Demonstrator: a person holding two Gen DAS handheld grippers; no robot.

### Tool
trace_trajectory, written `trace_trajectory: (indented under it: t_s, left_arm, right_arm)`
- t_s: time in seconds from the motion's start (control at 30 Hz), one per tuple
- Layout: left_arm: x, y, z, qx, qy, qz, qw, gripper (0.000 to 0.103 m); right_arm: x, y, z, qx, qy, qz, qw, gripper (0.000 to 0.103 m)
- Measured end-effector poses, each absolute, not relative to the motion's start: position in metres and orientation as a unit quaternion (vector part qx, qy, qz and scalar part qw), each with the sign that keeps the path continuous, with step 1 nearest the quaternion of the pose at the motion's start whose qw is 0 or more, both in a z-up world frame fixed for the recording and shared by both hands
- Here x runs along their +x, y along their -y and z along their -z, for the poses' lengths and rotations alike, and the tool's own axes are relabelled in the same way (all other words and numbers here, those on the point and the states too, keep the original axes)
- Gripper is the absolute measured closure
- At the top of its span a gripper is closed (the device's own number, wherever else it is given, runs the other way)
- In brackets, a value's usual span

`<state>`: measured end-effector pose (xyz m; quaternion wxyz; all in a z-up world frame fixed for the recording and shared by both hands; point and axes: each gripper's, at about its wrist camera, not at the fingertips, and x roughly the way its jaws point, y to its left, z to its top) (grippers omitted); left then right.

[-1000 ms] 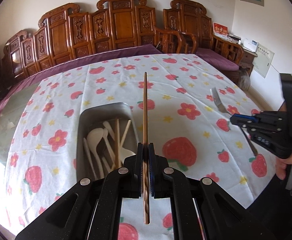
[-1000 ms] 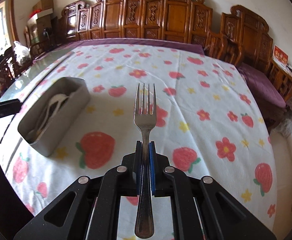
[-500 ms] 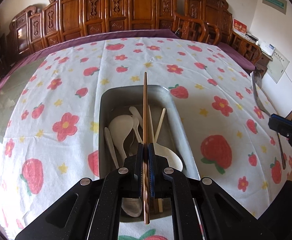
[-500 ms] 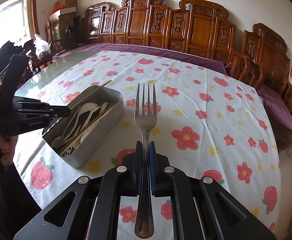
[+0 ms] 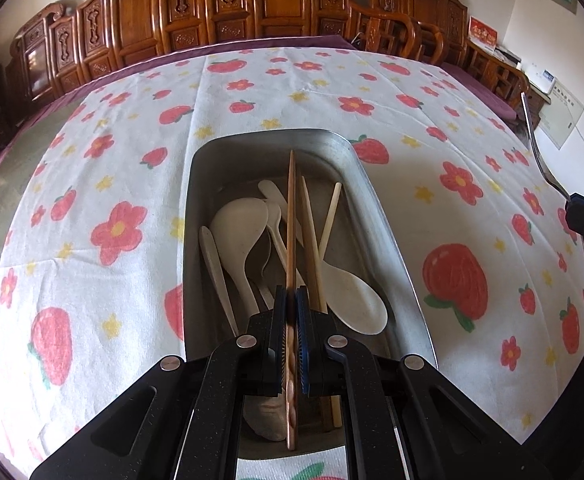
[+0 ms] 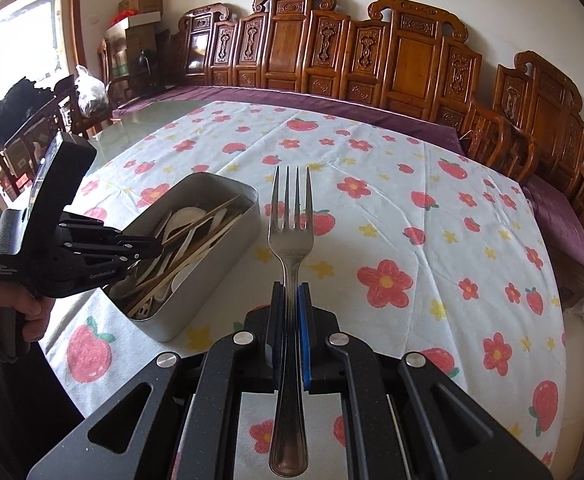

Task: Organize utensils
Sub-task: 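Carry the wooden chopstick into the tray and open the left tool, then lower the steel fork into the tray and open the right tool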

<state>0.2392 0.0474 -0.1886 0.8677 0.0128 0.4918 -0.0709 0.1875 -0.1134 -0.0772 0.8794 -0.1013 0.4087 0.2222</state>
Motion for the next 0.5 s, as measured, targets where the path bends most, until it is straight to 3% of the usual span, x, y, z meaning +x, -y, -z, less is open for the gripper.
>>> trace_trajectory:
  t_s: [0.17,0.3,0.5]
  left_arm:
    - [0.237,-0.049,0.183,0.012,-0.491,0.071,0.868,0.097]
    - [0.228,-0.055,0.172,0.017,-0.478,0.066,0.876,0.083]
    - [0.215,-0.076,0.147,0.006,-0.458,0.059,0.887,0.083]
  right_arm:
    - [0.188,0.105,0.076,-0.098,-0.409,-0.228,0.878,0.095]
    - [0.189,0.093,0.074,-0.098,-0.406,-0.237,0.877,0.095]
    - [0.194,0.065,0.072,-0.094,-0.405,-0.255,0.873,0.095]
